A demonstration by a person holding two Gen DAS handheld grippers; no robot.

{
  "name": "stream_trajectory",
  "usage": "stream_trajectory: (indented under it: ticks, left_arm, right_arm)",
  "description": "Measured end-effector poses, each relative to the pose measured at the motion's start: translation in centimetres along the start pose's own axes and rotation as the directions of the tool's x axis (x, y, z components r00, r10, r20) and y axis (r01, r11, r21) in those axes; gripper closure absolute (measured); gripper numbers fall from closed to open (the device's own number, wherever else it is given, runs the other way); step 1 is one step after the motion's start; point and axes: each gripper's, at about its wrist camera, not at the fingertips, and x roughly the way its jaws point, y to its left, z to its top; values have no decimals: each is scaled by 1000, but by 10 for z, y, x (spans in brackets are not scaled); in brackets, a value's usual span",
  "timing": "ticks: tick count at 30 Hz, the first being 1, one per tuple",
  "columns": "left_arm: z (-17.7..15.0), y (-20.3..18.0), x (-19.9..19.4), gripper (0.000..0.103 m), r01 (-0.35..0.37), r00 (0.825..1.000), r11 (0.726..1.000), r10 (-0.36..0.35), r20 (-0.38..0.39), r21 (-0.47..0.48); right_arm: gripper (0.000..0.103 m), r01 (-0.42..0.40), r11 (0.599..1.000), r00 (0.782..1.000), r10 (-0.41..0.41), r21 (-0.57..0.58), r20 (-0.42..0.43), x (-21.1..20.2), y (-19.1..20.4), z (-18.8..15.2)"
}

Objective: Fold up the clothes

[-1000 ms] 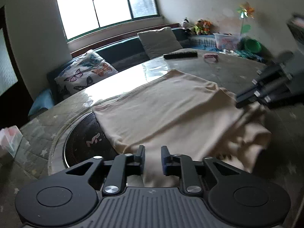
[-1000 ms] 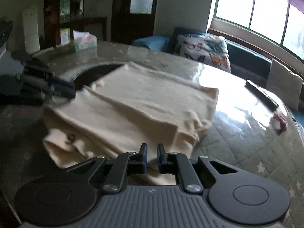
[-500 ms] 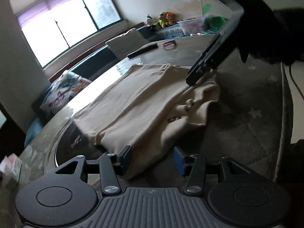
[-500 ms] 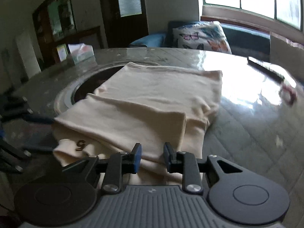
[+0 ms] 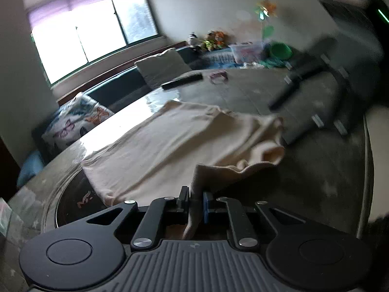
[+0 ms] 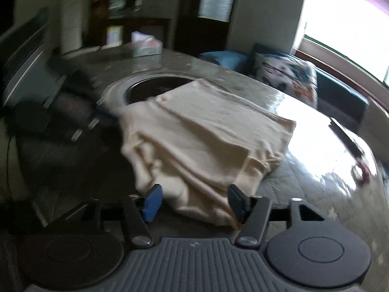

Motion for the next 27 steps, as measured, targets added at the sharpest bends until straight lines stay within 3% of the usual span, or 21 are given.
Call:
stream_trajectory:
  ticks: [4,6,9,13,15,21,27]
  left_arm:
    - [11,18,6,91,19,1000,998,-20,-1,-66]
    - [16,26,11,91,31,999,995,-32,-7,-95]
    - [19,34,19,91,41,999,992,-44,-18,-119]
    - [14,38,23,87,33,999,990,-38,-37,-136]
    - [10,36,17,87,29,999,991,-34,-31,-128]
    - [-6,19,0,69,-10,1000,997,8,-23,-73]
    - [-20,5,-3,68,-50,998,999,51,-36,14]
  right_arm:
    - [33,6,991,1000,-4,-134,13,10,16,0]
    - [33,9,989,1000,-6,-145,22,20,15,1]
    - [44,7,990,999,-2,-140,33,33,11,4]
    - [80,-49,999,999,49,-13,10,50,-9,13]
    - [86,-77,994,997,78,73,-1,52,-21,17]
    - [91,-107,979,994,107,172,4,48,-33,27]
    - [92,-105,974,994,104,200,16,44,-35,34]
